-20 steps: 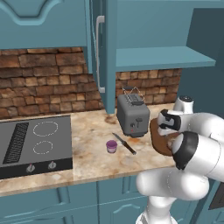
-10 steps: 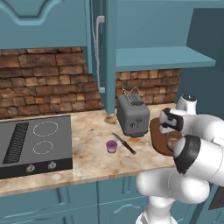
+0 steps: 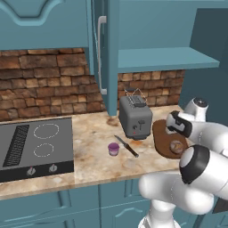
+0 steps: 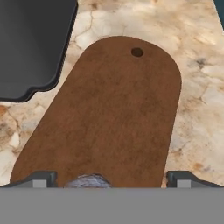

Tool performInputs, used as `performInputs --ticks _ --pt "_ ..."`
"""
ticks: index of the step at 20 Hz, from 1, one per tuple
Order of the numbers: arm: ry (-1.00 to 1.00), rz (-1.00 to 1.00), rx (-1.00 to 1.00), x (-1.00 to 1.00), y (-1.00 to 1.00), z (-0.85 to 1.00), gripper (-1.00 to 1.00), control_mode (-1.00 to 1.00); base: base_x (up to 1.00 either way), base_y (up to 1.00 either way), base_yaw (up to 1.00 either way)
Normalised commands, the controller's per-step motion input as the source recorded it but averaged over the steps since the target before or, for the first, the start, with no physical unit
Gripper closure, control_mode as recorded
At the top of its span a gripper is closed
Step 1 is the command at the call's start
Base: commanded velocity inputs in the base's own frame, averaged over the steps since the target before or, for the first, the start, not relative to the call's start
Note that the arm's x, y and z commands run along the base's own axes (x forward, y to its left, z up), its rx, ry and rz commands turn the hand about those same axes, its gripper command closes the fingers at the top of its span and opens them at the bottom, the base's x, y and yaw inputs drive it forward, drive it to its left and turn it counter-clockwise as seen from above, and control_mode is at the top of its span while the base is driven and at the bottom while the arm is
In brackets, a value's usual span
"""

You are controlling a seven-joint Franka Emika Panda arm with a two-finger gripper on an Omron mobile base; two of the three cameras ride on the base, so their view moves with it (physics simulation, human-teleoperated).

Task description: Pick the bread, place it on the cutting board, pick the jam, place it on the counter, and close the cabinet.

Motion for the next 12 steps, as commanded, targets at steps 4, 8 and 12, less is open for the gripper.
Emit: performInputs --ticks 4,8,12 --pt "-0.14 0.0 0.0 0.0 0.0 0.15 -1.0 -1.0 0.0 0.0 0.0" --pt "-0.14 0.0 0.0 0.0 0.0 0.18 -1.0 -1.0 0.0 0.0 0.0" --pt "-0.12 0.0 0.0 -0.01 0.0 0.28 -1.0 -1.0 0.0 0.0 0.0"
